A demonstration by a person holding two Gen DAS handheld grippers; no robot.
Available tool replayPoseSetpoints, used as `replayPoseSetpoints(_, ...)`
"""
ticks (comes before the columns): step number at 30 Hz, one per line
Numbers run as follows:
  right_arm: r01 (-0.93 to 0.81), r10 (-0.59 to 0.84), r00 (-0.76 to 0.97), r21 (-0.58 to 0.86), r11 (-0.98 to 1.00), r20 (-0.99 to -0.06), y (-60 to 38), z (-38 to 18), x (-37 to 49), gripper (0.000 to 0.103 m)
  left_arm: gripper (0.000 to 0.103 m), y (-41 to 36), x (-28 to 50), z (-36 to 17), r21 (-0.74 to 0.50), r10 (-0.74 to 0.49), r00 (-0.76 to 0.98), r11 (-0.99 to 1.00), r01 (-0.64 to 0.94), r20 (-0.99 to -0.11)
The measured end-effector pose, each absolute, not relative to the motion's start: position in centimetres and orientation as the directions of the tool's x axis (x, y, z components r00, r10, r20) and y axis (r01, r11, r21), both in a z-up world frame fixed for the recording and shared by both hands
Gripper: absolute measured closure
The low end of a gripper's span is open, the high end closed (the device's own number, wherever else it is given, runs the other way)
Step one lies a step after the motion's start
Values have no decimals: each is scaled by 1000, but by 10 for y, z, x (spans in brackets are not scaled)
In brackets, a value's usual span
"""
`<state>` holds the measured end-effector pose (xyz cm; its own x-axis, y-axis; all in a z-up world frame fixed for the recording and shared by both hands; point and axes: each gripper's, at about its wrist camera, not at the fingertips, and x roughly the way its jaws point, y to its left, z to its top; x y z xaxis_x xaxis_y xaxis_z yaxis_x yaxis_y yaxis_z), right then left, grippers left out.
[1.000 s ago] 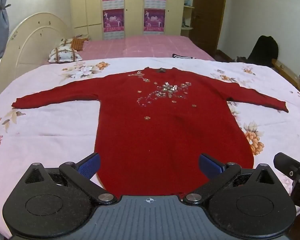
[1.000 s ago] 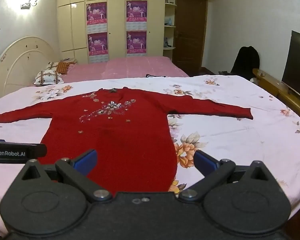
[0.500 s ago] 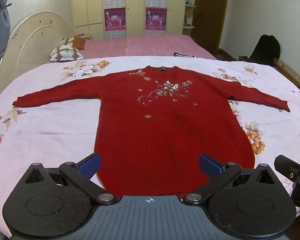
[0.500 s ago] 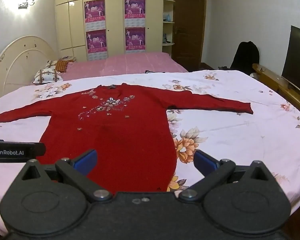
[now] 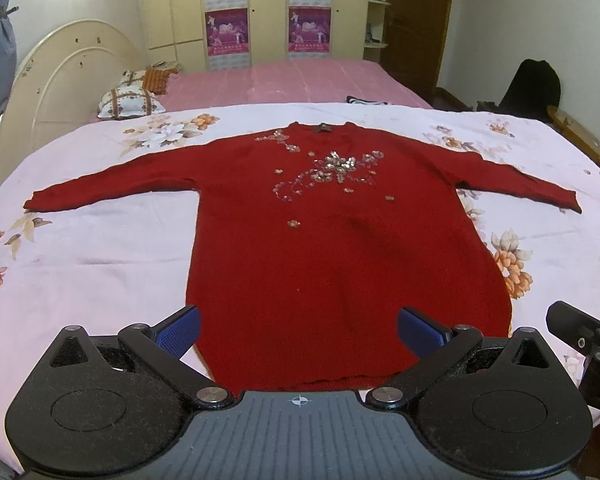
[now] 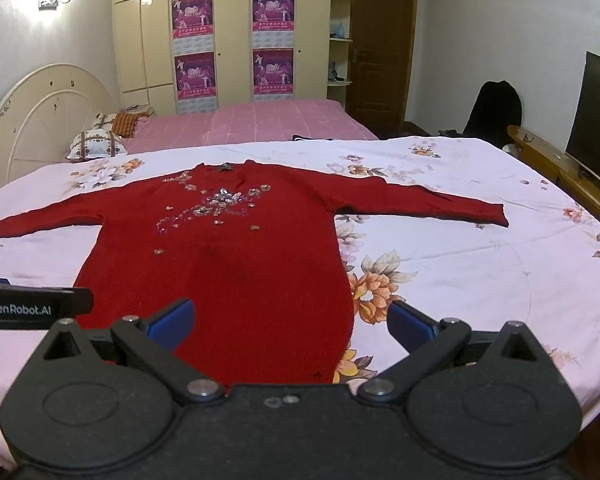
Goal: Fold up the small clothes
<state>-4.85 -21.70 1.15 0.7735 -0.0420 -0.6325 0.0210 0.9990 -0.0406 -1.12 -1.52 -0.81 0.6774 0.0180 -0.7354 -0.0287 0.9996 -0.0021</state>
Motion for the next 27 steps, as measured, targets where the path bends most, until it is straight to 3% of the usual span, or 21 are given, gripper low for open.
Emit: replayPoseSetpoints(27,39,-60,765,-48,998,-642,-220,9,-43,1,0,-20,-7,-8,5,10,671,1000,-8,-741)
